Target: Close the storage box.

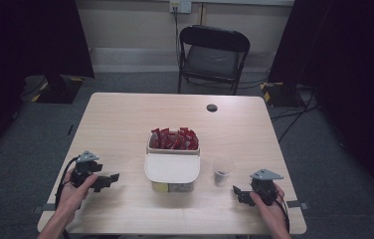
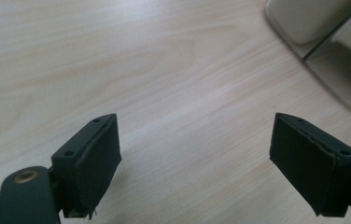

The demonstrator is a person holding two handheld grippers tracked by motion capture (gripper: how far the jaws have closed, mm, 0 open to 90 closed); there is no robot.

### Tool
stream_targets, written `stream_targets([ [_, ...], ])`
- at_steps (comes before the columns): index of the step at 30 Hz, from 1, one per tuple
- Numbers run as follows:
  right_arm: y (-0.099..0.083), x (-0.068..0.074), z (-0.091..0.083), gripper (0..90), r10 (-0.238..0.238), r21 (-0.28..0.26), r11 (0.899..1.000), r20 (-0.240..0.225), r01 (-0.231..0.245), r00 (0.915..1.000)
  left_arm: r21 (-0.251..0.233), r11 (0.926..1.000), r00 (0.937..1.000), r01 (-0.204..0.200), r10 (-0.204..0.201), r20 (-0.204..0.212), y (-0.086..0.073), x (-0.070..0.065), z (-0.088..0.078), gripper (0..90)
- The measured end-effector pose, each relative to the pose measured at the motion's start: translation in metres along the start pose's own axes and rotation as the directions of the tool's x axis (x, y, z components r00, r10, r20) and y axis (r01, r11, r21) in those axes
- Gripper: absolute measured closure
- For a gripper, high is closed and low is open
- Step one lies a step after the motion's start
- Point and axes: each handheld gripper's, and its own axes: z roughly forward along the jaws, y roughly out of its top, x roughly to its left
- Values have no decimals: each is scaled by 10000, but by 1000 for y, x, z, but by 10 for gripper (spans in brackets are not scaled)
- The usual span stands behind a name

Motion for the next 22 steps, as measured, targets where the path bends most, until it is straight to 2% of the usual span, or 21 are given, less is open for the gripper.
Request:
stream_targets([
  [4,0,0,0,118,-13,-3,10000,-7,13,10000,338,9994,9996,17,-8,-273,-8,2,9,160],
  [9,0,0,0,119,-14,-2,10000,-14,14,10000,81,9998,9982,-202,206,-563,-10,1,13,155],
  [10,0,0,0,118,-11,-1,10000,-16,11,10000,-153,9974,9917,-709,688,-1088,-13,-4,17,151],
  [11,0,0,0,118,-11,-1,10000,-16,11,10000,-153,9974,9917,-709,688,-1088,-13,-4,17,143],
  [12,0,0,0,119,-15,-3,10000,-13,15,10000,-349,9943,9888,-1008,962,-1144,-16,-5,20,120],
  [13,0,0,0,119,0,0,10000,-14,0,10000,-445,9932,9885,-1073,1018,-1120,-17,-4,20,109],
  [22,0,0,0,118,-23,-39,10000,-15,23,10000,-465,9941,9891,-976,917,-1154,-17,-3,21,85],
])
